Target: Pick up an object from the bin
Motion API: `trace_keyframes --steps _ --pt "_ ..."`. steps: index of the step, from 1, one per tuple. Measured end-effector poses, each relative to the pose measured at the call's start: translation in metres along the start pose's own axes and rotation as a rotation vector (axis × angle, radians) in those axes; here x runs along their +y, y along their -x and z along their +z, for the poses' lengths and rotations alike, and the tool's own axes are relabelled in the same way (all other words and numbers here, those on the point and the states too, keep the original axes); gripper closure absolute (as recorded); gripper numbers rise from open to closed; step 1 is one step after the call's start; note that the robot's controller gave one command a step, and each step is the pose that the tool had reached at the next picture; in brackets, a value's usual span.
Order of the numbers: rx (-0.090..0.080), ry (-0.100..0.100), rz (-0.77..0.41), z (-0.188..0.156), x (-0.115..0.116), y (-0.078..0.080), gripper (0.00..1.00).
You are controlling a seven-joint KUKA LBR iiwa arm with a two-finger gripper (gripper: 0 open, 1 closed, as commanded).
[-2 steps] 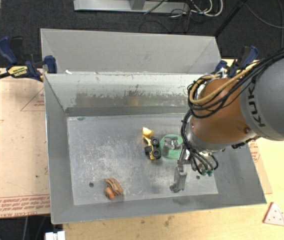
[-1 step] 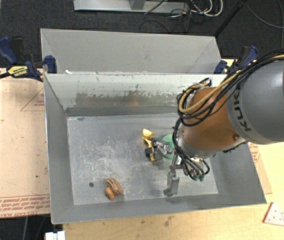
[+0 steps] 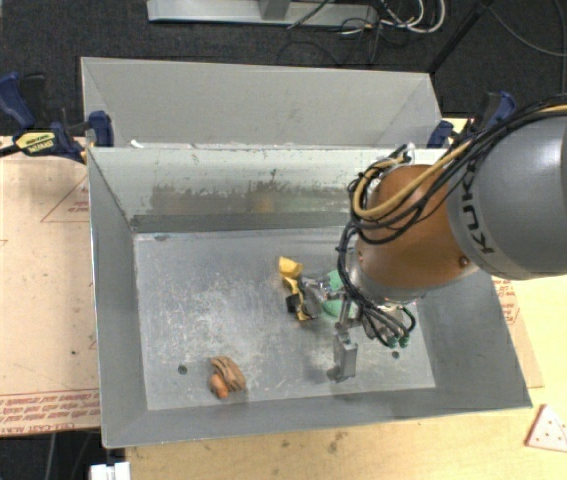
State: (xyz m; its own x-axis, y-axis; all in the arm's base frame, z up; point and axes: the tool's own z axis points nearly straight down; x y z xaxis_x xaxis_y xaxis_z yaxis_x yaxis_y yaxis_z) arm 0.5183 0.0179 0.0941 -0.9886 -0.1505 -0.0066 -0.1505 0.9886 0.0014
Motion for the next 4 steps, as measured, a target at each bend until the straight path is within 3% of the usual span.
trace_keyframes --steps 1,2,3,4 --pt "0.005 0.000 0.222 -0.019 -0.018 0.031 0.00" --pt "0.001 -0.002 0.206 -0.019 -0.032 0.076 0.00" --pt "0.005 -0.001 0.095 0.024 -0.091 0.057 1.00" --pt "0.005 -0.001 0.095 0.024 -0.091 0.057 1.00"
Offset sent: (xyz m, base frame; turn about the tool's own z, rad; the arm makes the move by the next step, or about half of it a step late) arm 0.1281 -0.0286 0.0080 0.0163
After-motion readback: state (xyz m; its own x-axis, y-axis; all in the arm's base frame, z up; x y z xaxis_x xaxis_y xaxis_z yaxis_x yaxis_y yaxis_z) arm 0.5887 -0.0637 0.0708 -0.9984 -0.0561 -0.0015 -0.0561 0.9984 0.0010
